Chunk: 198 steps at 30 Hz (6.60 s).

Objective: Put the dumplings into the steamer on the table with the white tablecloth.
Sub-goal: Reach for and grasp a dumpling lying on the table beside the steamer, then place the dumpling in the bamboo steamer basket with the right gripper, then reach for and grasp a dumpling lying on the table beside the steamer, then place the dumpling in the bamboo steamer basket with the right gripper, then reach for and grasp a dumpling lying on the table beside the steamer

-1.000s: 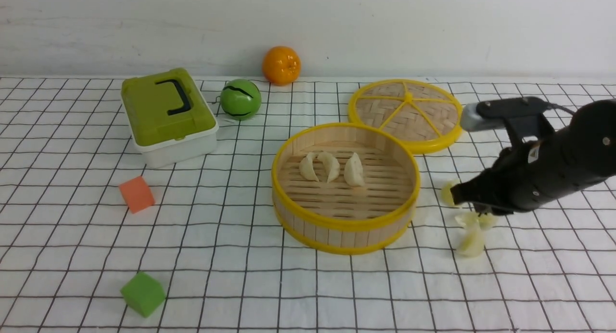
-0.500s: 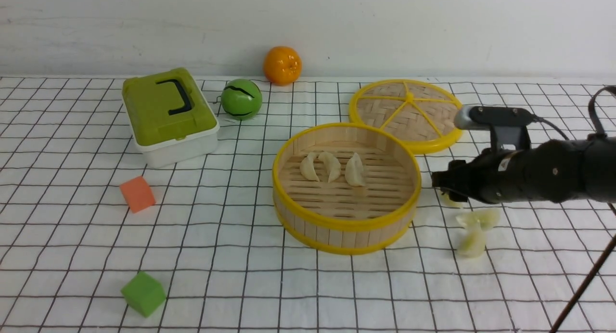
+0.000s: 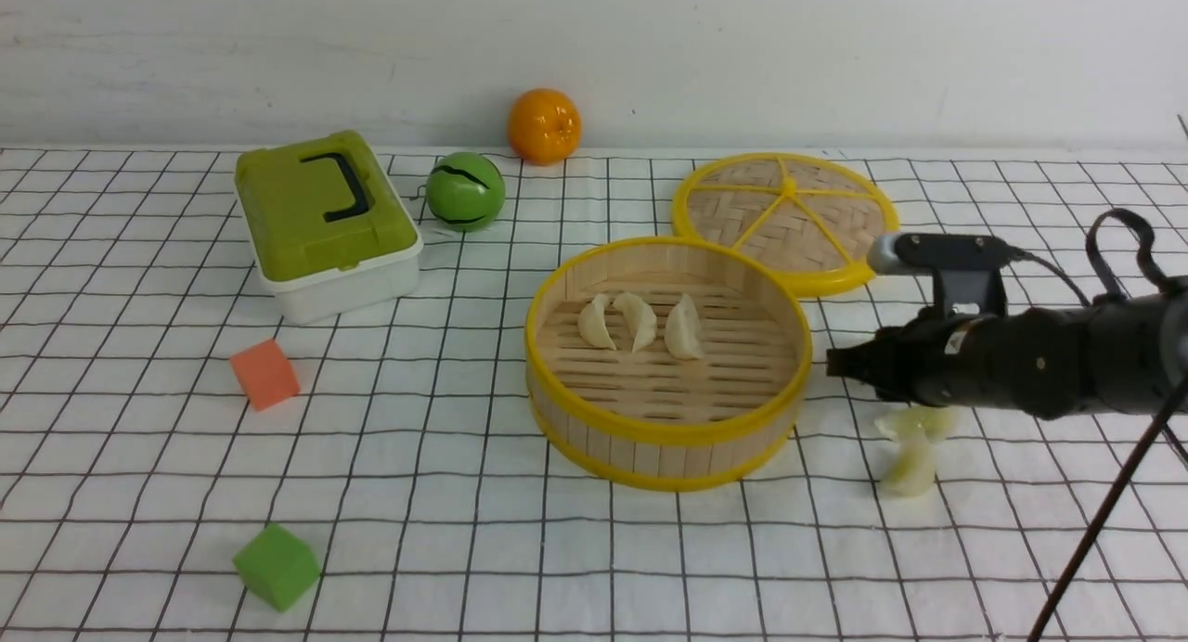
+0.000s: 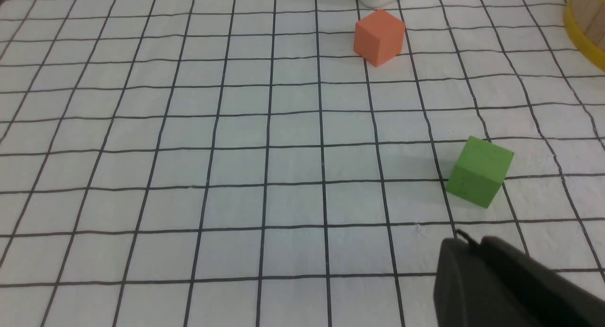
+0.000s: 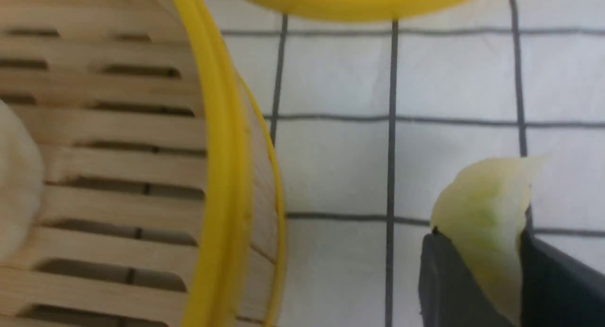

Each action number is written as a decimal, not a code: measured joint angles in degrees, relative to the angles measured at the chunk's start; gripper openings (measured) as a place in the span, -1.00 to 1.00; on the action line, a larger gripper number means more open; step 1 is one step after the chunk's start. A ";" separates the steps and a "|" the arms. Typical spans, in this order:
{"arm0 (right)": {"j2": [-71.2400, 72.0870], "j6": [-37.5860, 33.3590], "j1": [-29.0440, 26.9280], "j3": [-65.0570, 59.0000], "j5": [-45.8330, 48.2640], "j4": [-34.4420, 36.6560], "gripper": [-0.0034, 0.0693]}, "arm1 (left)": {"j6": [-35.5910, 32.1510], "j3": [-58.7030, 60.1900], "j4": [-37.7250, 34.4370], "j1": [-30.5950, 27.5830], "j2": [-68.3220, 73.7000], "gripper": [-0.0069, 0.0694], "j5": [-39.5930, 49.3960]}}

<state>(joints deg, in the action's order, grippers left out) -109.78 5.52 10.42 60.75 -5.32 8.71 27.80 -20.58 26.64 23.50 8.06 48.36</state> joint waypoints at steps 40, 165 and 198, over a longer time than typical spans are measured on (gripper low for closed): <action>-3.93 19.55 22.30 6.82 -0.01 -6.40 -0.46 | 0.11 0.02 0.00 0.00 0.00 -0.64 -0.81; -0.57 -4.07 14.16 17.00 26.78 -7.09 -0.97 | 0.15 0.07 0.00 0.00 0.00 -0.46 -1.47; 6.23 -5.98 8.87 17.07 44.35 -9.68 -0.60 | 0.15 0.07 0.00 0.00 0.00 -0.41 -1.90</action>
<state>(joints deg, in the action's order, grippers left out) -103.55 -0.46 19.28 77.82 39.03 -0.97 27.94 -20.51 26.64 23.50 8.06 46.46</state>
